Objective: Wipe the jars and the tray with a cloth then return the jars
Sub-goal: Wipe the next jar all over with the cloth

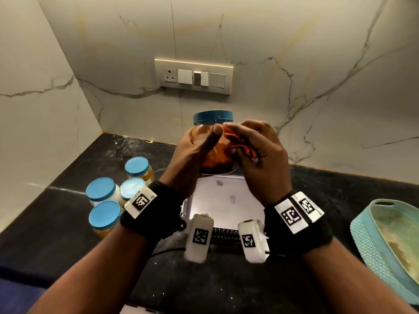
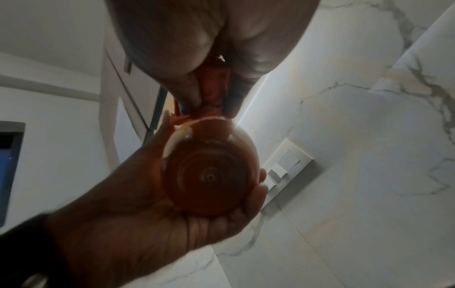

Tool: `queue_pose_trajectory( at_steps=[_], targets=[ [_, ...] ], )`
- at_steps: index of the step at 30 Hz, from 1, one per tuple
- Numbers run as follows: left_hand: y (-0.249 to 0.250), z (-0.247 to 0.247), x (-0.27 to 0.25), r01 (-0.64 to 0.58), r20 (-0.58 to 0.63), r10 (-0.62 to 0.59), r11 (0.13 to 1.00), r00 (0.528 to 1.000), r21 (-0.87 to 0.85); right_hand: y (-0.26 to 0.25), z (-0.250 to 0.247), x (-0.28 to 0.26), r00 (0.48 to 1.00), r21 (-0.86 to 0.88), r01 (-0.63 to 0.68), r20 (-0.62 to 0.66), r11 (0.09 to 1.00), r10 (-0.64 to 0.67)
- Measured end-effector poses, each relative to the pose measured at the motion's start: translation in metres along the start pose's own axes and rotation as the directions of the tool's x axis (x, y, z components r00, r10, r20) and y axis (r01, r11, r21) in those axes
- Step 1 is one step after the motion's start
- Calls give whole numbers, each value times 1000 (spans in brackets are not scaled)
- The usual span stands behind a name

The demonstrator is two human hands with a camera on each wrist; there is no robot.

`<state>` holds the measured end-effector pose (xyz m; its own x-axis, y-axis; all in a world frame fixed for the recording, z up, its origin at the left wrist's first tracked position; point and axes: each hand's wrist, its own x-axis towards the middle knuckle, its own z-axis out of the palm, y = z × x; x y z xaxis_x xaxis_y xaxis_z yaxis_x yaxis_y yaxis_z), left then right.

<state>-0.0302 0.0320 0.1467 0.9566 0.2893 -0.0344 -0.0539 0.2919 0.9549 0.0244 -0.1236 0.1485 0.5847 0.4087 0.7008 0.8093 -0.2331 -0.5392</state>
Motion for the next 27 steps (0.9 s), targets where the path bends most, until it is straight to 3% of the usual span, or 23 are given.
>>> queue_pose_trajectory(
  at_steps=[2, 5, 7, 9, 11, 14, 17, 19, 21, 23, 27],
  targets=[
    [0, -1, 3, -20, 26, 21, 999, 999, -36, -7, 4, -10, 991, -64, 130, 16, 989, -130],
    [-4, -6, 3, -34, 32, 36, 997, 999, -72, -4, 5, -27, 939, -125, 339, 108, 932, -327],
    [-12, -6, -1, -7, 51, 10, 998, 999, -64, 9, 0, -22, 954, -97, 292, 100, 952, -282],
    [-18, -2, -6, 28, 80, -22, 997, 997, -68, 19, -1, -9, 994, -31, 105, -14, 994, -106],
    [-21, 2, -6, 54, 90, -45, 994, 995, -96, 20, -1, -3, 997, 6, -18, -72, 1000, 18],
    [-18, -3, -3, 62, 83, -51, 990, 995, -124, 9, 2, -22, 994, -45, 110, 19, 993, -109],
    [-16, -9, -3, 90, 84, -79, 987, 993, -137, 6, -2, -36, 952, -107, 288, 137, 952, -273],
    [-17, -6, -4, 110, 116, -95, 985, 989, -130, 16, -5, -24, 971, -74, 222, 103, 972, -214],
    [-19, 0, -4, 97, 142, -77, 985, 987, -143, 23, -9, -5, 1000, 13, 30, 2, 999, -30],
    [-18, 4, -2, 68, 134, -44, 981, 990, -179, 20, -9, 2, 998, 32, -43, -32, 999, 44],
    [-11, -1, 0, 77, 137, -48, 974, 989, -215, -6, -7, -28, 980, -13, 198, 23, 980, -198]
  ],
)
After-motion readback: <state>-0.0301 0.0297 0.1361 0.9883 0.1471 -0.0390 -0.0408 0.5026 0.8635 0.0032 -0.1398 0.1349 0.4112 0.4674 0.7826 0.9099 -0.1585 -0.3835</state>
